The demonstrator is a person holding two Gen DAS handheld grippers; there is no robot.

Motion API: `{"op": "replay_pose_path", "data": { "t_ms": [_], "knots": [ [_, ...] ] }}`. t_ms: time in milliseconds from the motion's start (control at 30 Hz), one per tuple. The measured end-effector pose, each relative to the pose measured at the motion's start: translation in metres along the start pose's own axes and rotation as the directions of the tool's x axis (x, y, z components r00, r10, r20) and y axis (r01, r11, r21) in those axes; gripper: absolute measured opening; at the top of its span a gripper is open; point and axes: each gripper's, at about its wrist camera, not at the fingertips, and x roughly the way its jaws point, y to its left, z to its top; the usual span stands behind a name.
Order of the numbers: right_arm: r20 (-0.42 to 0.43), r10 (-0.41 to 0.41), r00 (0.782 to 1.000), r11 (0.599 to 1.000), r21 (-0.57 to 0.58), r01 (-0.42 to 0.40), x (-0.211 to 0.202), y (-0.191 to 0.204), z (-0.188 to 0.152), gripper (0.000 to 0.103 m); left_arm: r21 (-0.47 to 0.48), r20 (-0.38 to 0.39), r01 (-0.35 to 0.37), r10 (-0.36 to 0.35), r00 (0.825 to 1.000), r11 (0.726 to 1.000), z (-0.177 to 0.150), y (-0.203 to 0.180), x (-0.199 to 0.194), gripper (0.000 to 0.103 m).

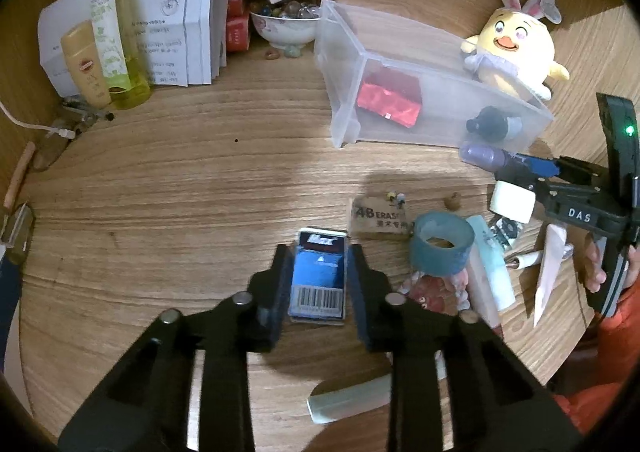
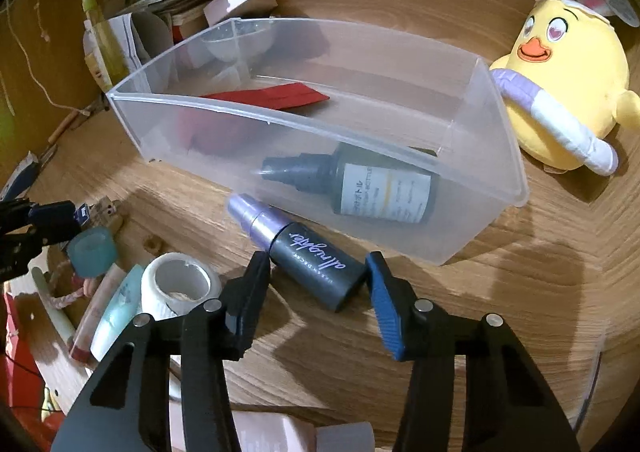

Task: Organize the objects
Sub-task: 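Grasp the blue Max box with the left tool while the right tool grasps the spray bottle, then carry the Max box and spray bottle over the bin and lower them in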

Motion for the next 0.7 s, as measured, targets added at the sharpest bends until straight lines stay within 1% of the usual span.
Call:
{"op": "replay_pose_path", "data": {
  "t_ms": [233,467,500,533,600,700],
  "knots": [
    [0.022,-0.017,1.000,1.000,-0.019,0.018,-0.010,0.005,-0.006,0.045,-0.033,0.017,0.018,-0.017,1.000,0.999,0.001,0.005,0.001,0.026],
    [0.070,-0.016,0.997,1.000,0.009,0.015,-0.029,0.001,-0.011,0.044,-0.048,0.062,0.027,-0.024,0.998,0.998,0.003,0.005,-0.012,0.026],
    [0.076,-0.011,0.997,1.000,0.012,0.010,-0.032,0.001,-0.011,0.040,-0.046,0.071,0.029,-0.025,0.997,0.999,0.004,0.003,-0.015,0.026],
    [0.075,0.006,0.997,1.000,0.015,-0.007,-0.034,0.000,-0.010,0.032,-0.044,0.080,0.029,-0.025,0.996,0.999,0.006,0.002,-0.017,0.026],
    [0.087,0.019,0.996,1.000,0.018,-0.020,-0.039,0.000,-0.011,0.030,-0.038,0.095,0.030,-0.026,0.995,0.999,0.008,0.000,-0.021,0.026],
    [0.080,0.004,0.997,1.000,-0.005,-0.004,-0.039,0.003,-0.013,0.030,-0.029,0.111,0.029,-0.026,0.993,0.999,0.012,-0.005,-0.025,0.026]
  ]
}}
